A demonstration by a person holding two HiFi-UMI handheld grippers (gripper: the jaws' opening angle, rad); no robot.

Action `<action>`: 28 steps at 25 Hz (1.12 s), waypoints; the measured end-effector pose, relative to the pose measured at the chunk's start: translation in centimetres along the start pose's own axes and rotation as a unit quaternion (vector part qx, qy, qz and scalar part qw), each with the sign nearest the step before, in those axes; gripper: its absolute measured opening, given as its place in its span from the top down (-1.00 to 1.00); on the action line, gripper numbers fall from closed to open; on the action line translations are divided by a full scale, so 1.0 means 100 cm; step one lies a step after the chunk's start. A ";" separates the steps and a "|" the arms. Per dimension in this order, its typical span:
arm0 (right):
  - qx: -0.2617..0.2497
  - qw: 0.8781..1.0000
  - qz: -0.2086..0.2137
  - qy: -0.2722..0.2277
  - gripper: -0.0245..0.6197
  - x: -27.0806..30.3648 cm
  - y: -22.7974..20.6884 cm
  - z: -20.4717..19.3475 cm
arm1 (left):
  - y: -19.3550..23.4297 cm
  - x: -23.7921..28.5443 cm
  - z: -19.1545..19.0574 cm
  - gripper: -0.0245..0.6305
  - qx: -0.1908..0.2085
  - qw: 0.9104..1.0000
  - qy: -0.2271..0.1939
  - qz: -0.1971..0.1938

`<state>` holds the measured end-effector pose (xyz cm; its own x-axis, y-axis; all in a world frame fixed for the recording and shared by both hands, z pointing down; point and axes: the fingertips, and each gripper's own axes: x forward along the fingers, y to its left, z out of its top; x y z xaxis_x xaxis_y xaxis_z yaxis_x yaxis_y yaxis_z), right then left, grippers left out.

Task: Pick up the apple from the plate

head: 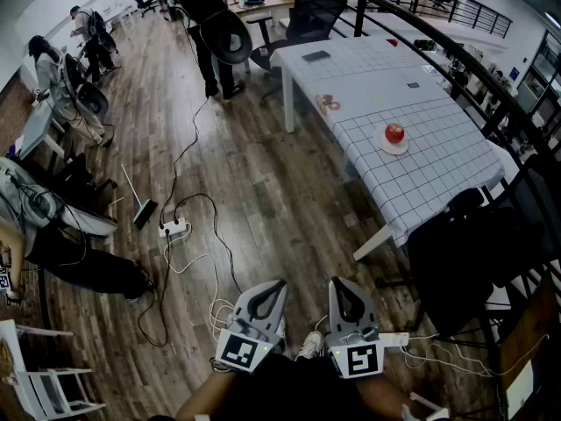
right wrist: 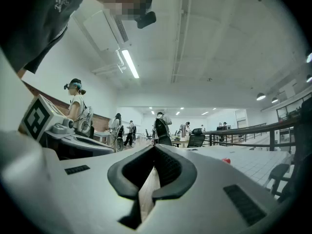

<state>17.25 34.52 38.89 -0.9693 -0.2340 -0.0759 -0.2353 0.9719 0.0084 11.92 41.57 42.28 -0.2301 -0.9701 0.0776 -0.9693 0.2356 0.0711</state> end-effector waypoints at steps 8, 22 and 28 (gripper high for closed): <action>-0.032 0.999 -0.019 0.000 0.85 -0.012 -0.004 0.008 | 0.001 -0.009 0.010 0.86 0.014 1.000 -0.008 0.005; -0.029 1.000 -0.006 -0.007 0.85 0.040 0.020 -0.001 | 0.051 0.001 0.011 0.86 0.023 1.000 -0.018 0.003; -0.036 0.999 -0.011 -0.014 0.85 0.073 0.023 0.007 | 0.084 0.013 0.022 0.86 0.024 0.999 -0.021 -0.001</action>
<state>9.67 35.08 37.68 -0.9616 -0.2540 -0.1043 -0.2626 0.9617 0.0790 3.26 42.16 40.82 -0.2312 -0.9722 0.0366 -0.9724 0.2321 0.0232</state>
